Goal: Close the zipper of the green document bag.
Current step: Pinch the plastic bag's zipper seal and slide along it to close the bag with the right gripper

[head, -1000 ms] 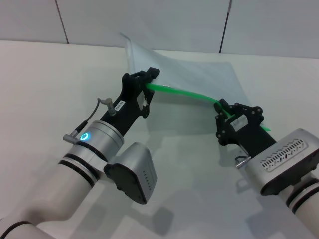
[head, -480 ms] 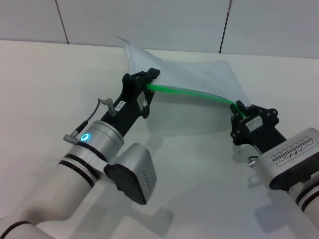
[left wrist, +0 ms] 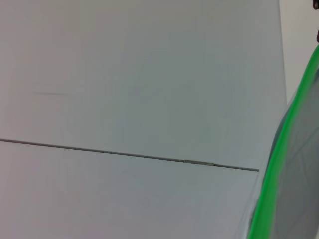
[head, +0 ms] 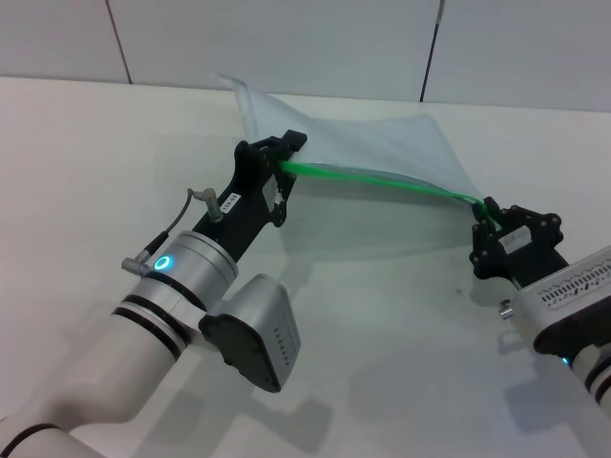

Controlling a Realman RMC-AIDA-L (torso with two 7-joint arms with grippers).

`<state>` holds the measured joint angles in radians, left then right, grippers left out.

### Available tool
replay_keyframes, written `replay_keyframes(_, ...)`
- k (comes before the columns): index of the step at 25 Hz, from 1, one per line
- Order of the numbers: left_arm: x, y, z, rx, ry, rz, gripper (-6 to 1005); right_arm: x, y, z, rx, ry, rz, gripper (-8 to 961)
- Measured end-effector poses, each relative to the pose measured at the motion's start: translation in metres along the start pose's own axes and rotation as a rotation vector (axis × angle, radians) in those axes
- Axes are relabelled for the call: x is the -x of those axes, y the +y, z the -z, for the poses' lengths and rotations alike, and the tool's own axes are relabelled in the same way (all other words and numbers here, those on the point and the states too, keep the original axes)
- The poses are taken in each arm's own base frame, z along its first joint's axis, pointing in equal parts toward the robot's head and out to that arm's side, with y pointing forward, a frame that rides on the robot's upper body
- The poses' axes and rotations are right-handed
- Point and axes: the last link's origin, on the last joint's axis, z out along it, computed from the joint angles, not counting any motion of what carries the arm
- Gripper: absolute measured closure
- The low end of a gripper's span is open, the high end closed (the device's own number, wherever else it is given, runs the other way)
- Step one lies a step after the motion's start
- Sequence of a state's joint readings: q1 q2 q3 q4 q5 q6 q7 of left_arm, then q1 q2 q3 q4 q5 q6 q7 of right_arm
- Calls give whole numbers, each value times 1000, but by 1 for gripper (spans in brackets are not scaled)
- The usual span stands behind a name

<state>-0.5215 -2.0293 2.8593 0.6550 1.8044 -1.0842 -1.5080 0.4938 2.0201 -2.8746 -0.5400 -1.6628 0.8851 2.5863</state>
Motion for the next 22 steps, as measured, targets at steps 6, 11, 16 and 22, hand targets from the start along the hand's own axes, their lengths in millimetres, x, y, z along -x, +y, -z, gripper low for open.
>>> replay_keyframes(6,0,0,0,1,1,0,945,-7,-5,1,-14,30,2,876)
replay_keyframes(11,0,1,0,4,1,0,945,-14,-10,4,-34,54,-4,876)
replay_keyframes(16,0,1,0,5,1,-1,945,-18,-15,5,-52,71,-9,875)
replay_keyframes(22,0,1,0,5,0,-2,945,-22,-19,6,-76,89,-21,875)
